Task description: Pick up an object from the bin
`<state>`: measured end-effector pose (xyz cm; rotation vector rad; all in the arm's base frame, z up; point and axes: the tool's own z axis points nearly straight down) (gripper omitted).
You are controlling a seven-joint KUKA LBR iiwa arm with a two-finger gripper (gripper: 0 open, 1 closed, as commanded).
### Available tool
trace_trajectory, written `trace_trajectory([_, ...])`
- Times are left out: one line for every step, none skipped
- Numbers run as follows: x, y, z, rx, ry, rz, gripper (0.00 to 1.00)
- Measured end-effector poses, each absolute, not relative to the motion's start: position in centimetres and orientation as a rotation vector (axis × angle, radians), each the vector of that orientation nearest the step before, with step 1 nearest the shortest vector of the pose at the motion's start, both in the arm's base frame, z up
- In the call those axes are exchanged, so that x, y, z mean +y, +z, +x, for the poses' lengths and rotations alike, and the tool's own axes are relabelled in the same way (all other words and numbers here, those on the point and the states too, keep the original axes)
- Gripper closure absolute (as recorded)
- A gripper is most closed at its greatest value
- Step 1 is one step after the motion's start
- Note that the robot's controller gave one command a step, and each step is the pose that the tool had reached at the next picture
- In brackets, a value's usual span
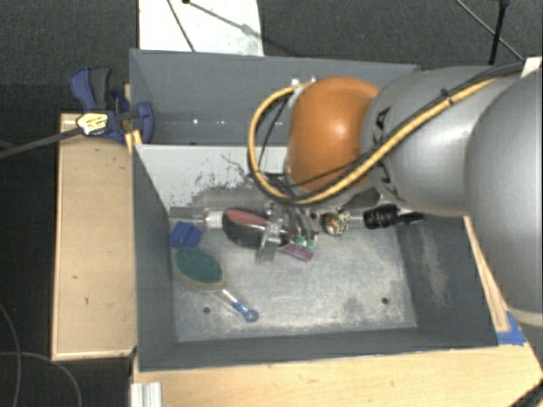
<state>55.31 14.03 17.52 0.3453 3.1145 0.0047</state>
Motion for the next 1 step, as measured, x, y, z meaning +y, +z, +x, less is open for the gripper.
trace_trajectory([14.59,23.13,54.84,3.12,0.004,0.315,1.0])
